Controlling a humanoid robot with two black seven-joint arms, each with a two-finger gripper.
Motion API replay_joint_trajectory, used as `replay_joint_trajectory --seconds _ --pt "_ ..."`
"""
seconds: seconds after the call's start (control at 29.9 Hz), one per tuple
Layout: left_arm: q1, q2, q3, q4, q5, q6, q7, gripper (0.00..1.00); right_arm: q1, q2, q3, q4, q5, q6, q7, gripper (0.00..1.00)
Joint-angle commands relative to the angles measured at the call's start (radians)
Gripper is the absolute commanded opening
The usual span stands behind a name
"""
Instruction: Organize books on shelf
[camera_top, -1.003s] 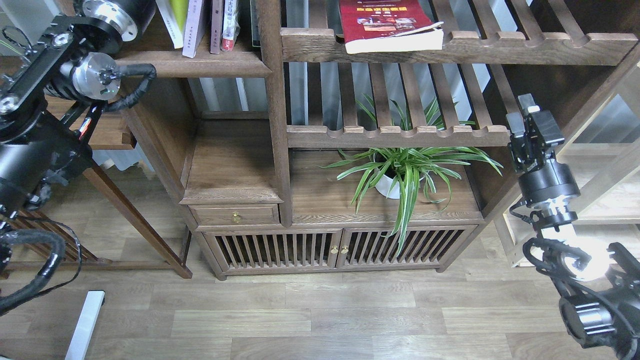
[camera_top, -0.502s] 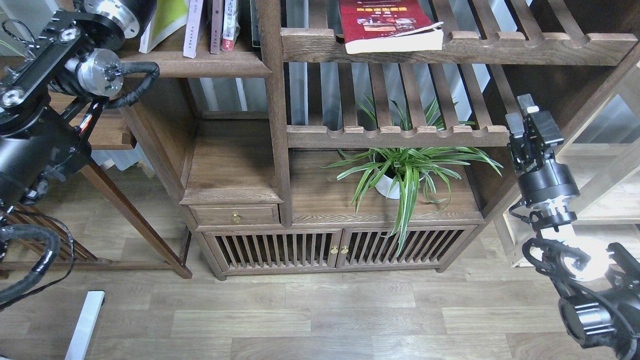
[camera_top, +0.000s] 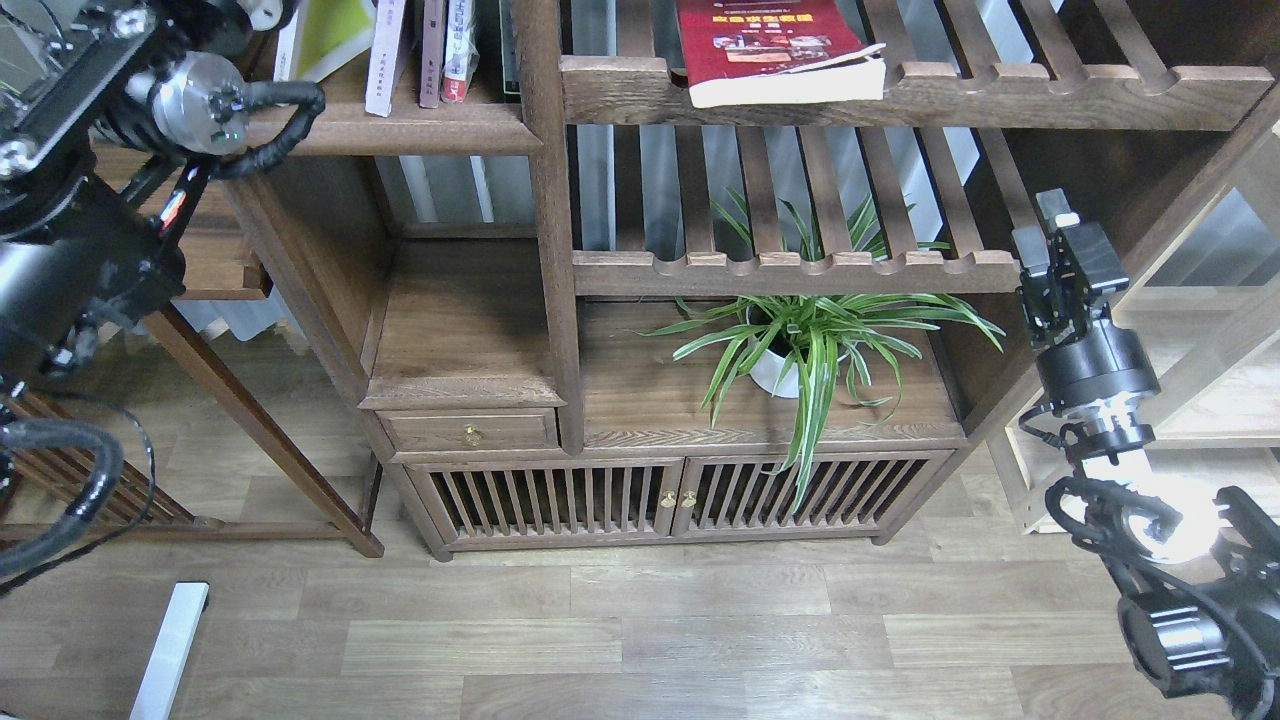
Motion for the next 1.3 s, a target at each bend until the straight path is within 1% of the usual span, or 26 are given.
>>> replay_joint_trajectory --seconds 0.0,0.17,0.3,0.37,0.54,0.6,0.67,0.74,0.8,0.84,0.87,0.9,1.0,1.1,1.2,1.27 --pt "-0.025 0.0 -0.007 0.0 0.0 0.0 0.0 0.57 0.001 0.0 0.0 0.0 0.0 0.0 0.0 0.65" --pt "-0.054 0.003 -0.011 -0.006 0.0 0.0 0.0 0.6 0.001 -0.001 0.0 0.0 0.0 0.0 0.0 0.65" --pt "-0.059 0.008 -0.027 -0.038 -0.001 -0.003 0.0 0.63 0.004 -0.003 0.0 0.0 0.0 0.0 0.0 0.65" --pt "-0.056 0.015 -0.034 -0.053 -0.001 -0.005 -0.001 0.68 0.01 -0.003 0.008 -0.002 0.0 0.0 0.0 0.65" --pt "-0.038 0.057 -0.042 -0.116 -0.024 -0.021 0.0 0.9 0.012 -0.017 0.021 0.0 0.0 0.0 -0.002 0.66" --pt "-0.025 0.069 -0.042 -0.15 -0.067 -0.034 0.0 0.94 0.013 -0.021 0.034 0.0 0.001 0.0 0.0 0.67" --pt "-0.022 0.072 -0.042 -0.179 -0.104 -0.037 -0.001 0.94 0.012 -0.02 0.055 0.0 0.003 0.0 0.0 0.68" --pt "-0.021 0.072 -0.042 -0.207 -0.132 -0.046 -0.012 0.97 0.012 -0.02 0.069 0.006 0.014 0.0 0.0 0.7" --pt "-0.019 0.072 -0.042 -0.228 -0.152 -0.087 -0.027 0.99 0.013 -0.021 0.077 0.008 0.023 0.0 0.0 0.75" --pt "-0.019 0.072 -0.044 -0.231 -0.159 -0.119 -0.035 0.99 0.012 -0.021 0.078 0.009 0.024 0.0 0.0 0.77" --pt "-0.018 0.072 -0.05 -0.234 -0.173 -0.17 -0.044 0.99 0.012 -0.021 0.083 0.014 0.024 0.0 0.0 0.78" --pt "-0.018 0.072 -0.056 -0.237 -0.192 -0.226 -0.046 0.99 0.013 -0.021 0.084 0.02 0.026 0.0 0.0 0.78" --pt "-0.018 0.071 -0.083 -0.24 -0.253 -0.36 -0.041 0.99 0.009 -0.023 0.084 0.04 0.027 0.0 -0.002 0.79" --pt "-0.011 0.093 -0.099 -0.257 -0.302 -0.466 -0.035 0.99 0.007 -0.024 0.078 0.046 0.026 0.0 -0.003 0.79" --pt "0.008 0.121 -0.105 -0.286 -0.356 -0.54 -0.04 0.99 0.007 -0.023 0.072 0.067 0.027 0.0 -0.003 0.79" --pt "0.027 0.144 -0.111 -0.309 -0.368 -0.572 -0.049 0.99 0.006 -0.018 0.068 0.084 0.027 0.0 -0.003 0.78"
